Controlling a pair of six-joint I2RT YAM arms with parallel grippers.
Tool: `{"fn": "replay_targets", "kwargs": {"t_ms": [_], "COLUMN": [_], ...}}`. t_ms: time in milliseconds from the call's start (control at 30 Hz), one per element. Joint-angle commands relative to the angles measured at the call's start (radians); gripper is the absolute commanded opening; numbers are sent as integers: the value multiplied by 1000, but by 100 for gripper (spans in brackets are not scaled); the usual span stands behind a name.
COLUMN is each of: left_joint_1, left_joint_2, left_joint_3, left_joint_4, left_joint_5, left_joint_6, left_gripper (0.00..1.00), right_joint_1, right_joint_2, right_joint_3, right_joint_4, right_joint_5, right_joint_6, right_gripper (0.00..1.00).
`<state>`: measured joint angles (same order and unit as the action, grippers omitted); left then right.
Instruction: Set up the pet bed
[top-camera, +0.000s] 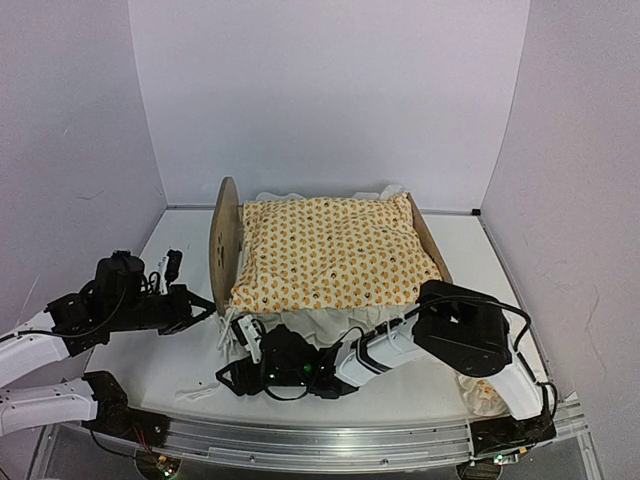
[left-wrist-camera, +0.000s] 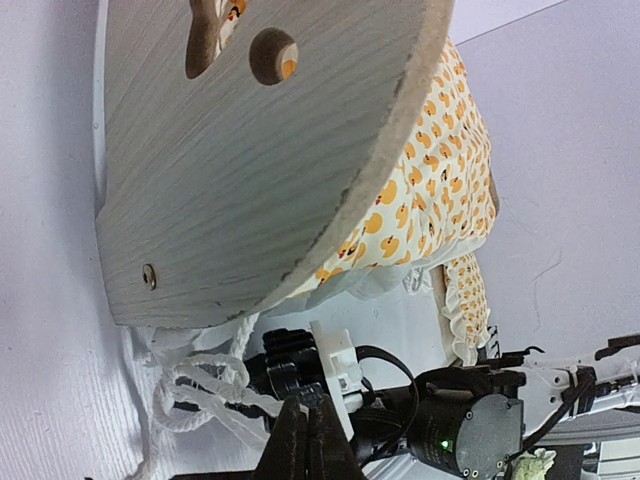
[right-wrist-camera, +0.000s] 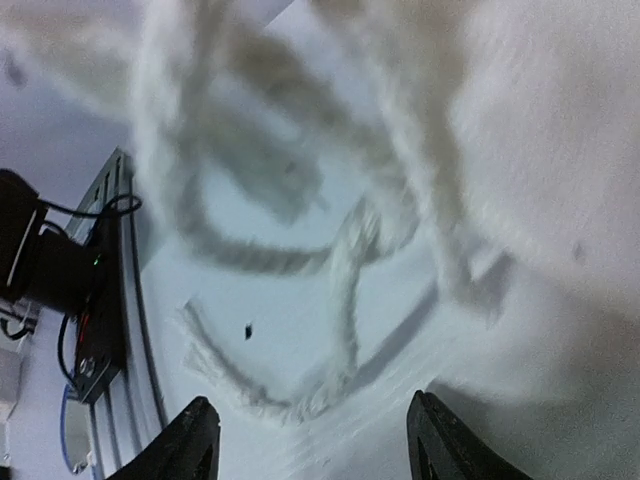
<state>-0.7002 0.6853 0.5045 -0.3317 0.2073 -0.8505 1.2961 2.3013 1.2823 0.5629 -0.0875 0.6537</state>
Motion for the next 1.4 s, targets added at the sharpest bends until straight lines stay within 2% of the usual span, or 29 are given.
{"fn": "replay_targets", "kwargs": {"t_ms": [0, 67, 133, 233, 300, 367, 500, 700, 767, 900, 1033, 1100, 1233, 1367], "left_joint_1": [-1, -2, -1, -1, -1, -1, -1, -1, -1, -1, -1, -1, -1, -1], "left_joint_2": [-28, -35, -44, -57, -67, -77, -65, -36, -25, 11, 51, 68, 88, 42], "left_joint_3": [67, 78, 87, 107, 145, 183, 250, 330, 354, 405, 397, 388, 388, 337], "left_joint_4": [24, 17, 13, 11, 13, 32, 72, 170, 203, 236, 378, 426, 437, 434], "left_joint_5": [25, 32, 39, 51, 65, 90, 152, 38, -29, -357, -466, -525, -645, -798], "left_joint_6": [49, 68, 82, 114, 157, 217, 359, 501, 540, 562, 600, 618, 612, 616], "left_gripper": [0, 0, 0, 0, 0, 0, 0, 0, 0, 0, 0, 0, 0, 0], "right_joint_1": [6, 20, 23, 28, 28, 28, 28, 18, 14, 6, 5, 3, 2, -13], "right_joint_2": [66, 85, 109, 122, 95, 86, 87, 69, 69, 68, 63, 58, 49, 30], "right_joint_3": [78, 64, 61, 60, 19, 0, -8, -23, -14, 13, 20, 32, 54, 22], "right_joint_4": [62, 117, 191, 225, 231, 240, 242, 226, 202, 127, 80, 29, -90, -179], "right_joint_5": [214, 300, 323, 367, 390, 386, 351, 293, 260, 210, 176, 187, 222, 297], "right_joint_6": [-45, -47, -57, -52, -40, -45, -59, -79, -92, -140, -188, -202, -221, -181], "right_gripper": [64, 62, 59, 41, 33, 20, 1, 0, 5, 8, 6, 0, 0, 0]}}
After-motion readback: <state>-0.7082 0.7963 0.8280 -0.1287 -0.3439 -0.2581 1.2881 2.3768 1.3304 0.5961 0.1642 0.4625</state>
